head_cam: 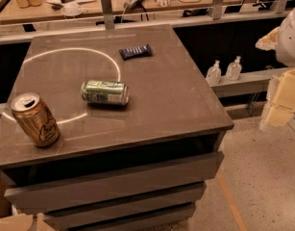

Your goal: Move green can near orange can

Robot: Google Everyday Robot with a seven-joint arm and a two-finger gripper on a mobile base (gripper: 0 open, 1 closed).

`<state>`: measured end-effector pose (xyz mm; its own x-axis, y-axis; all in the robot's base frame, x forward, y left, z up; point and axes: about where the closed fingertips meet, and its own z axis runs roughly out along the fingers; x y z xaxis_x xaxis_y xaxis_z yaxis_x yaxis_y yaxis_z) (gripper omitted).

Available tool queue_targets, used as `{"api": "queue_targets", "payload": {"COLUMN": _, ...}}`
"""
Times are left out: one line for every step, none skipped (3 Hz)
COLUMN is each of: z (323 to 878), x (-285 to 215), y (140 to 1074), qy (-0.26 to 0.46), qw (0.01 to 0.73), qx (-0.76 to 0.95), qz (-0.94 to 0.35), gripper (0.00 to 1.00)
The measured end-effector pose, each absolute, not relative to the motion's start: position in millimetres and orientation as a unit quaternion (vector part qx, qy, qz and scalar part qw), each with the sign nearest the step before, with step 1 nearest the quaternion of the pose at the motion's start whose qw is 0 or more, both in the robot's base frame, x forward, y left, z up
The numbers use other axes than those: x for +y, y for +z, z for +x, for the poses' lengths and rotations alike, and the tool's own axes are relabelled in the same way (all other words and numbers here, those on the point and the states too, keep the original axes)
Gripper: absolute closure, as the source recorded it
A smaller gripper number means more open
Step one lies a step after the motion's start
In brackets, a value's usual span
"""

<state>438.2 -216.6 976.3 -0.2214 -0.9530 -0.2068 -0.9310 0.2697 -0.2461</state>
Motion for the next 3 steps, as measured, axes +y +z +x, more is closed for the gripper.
{"api": "queue_targets", "payload": {"z": 438.6, "x": -215.5, "y": 977.5, "qy": -0.036, "qw": 0.163, "qx": 0.780, "qz": -0.603, "gripper": 0.00}}
{"api": "queue_targets", "payload": {"z": 443.2, "x": -205.7, "y": 971.6, "qy": -0.016, "qw": 0.191, "qx": 0.776, "qz": -0.600, "gripper": 0.00}}
{"api": "queue_targets", "payload": {"z": 456.9, "x": -182.3, "y": 951.1, "qy": 0.030, "qw": 0.240, "qx": 0.769, "qz": -0.592, "gripper": 0.00}}
